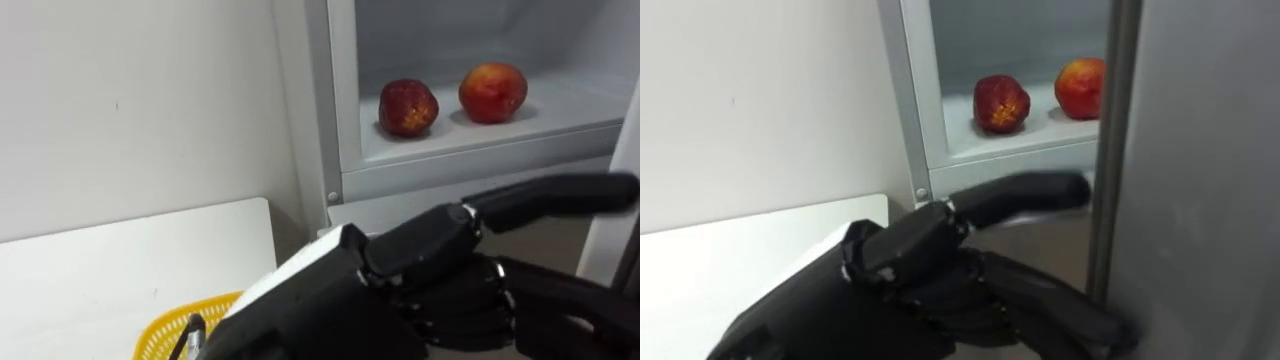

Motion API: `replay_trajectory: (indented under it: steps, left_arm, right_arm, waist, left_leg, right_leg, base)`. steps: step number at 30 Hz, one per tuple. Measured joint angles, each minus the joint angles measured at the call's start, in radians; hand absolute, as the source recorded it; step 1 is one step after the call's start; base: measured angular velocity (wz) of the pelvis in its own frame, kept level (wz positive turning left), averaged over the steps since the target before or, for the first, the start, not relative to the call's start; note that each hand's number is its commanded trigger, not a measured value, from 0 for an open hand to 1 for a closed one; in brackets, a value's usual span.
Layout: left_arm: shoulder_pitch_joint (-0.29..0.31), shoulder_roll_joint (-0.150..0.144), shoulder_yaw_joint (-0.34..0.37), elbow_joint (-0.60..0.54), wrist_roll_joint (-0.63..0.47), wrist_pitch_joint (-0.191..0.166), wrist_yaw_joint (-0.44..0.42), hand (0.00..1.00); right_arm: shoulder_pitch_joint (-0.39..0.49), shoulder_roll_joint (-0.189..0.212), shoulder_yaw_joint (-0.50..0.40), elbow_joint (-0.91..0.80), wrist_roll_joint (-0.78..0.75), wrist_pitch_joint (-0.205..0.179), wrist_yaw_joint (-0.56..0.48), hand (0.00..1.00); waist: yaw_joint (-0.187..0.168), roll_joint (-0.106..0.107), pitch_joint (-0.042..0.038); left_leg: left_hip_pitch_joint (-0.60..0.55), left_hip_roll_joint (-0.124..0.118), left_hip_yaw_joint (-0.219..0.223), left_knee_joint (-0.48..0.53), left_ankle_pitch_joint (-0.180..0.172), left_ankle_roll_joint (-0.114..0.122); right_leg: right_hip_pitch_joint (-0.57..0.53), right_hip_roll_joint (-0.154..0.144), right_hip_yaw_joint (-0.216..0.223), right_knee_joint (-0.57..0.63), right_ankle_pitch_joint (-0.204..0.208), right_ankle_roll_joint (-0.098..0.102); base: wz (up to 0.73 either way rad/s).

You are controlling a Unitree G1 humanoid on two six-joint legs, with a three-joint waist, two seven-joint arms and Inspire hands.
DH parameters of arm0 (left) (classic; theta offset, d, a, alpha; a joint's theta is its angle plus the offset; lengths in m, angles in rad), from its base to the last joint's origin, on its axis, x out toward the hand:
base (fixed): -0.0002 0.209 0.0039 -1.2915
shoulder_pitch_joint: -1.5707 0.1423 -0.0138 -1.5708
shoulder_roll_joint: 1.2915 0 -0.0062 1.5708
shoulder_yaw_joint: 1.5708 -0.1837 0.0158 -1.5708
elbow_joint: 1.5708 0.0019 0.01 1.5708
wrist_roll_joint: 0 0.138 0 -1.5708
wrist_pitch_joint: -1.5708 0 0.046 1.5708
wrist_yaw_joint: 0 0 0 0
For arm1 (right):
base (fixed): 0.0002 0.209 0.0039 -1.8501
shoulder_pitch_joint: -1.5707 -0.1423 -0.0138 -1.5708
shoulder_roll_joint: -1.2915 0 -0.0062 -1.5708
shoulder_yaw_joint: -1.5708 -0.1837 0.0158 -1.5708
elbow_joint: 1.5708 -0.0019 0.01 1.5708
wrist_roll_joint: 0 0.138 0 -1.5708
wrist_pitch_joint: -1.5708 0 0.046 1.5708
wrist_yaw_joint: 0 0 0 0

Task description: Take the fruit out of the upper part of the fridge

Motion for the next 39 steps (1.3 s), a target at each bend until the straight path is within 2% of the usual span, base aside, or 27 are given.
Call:
replay_trajectory:
  steps: [15, 21, 29, 34, 39]
  left_arm:
    - [0.000, 0.000, -0.003, 0.000, 0.000, 0.000, -0.018, 0.00]
    - [-0.002, -0.001, -0.039, 0.000, -0.002, 0.000, -0.016, 0.00]
    - [-0.067, 0.004, -0.095, 0.005, -0.004, 0.009, -0.013, 0.00]
    - [-0.095, 0.003, -0.101, 0.011, -0.009, 0.020, -0.014, 0.00]
    - [-0.096, 0.001, -0.101, 0.012, -0.017, 0.038, -0.013, 0.00]
  right_arm:
    - [-0.002, -0.005, 0.025, 0.000, 0.000, -0.001, 0.001, 0.00]
    - [-0.003, -0.005, 0.031, -0.001, 0.000, -0.002, 0.004, 0.00]
    - [-0.002, -0.008, 0.066, -0.032, 0.000, 0.000, 0.007, 0.00]
    - [-0.001, -0.020, 0.102, -0.049, 0.000, 0.001, 0.013, 0.00]
    - [0.000, -0.023, 0.103, -0.072, -0.009, 0.011, 0.034, 0.00]
  waist:
    - [0.000, -0.001, 0.0002]
    - [-0.001, -0.004, 0.0010]
    - [-0.004, -0.009, 0.0045]
    - [-0.006, -0.002, 0.0001]
    - [-0.030, 0.000, -0.0014]
  left_leg:
    - [0.002, 0.001, 0.011, -0.002, 0.000, 0.000]
    - [0.002, 0.001, 0.011, 0.000, 0.000, 0.000]
    - [-0.006, 0.005, 0.029, 0.003, -0.001, 0.001]
    - [-0.006, 0.008, 0.047, 0.004, -0.001, 0.001]
    - [-0.003, 0.008, 0.053, 0.003, -0.001, 0.001]
  right_leg:
    - [-0.001, 0.000, 0.002, -0.001, 0.000, 0.000]
    - [-0.001, 0.000, 0.004, -0.001, 0.000, 0.000]
    - [-0.022, 0.002, 0.024, 0.001, 0.001, 0.000]
    - [-0.036, 0.006, 0.045, 0.013, 0.002, -0.002]
    - [-0.034, 0.006, 0.050, 0.014, 0.002, -0.002]
  base:
    - [0.00]
    - [0.00]
    - [-0.07]
    - [-0.11]
    - [-0.02]
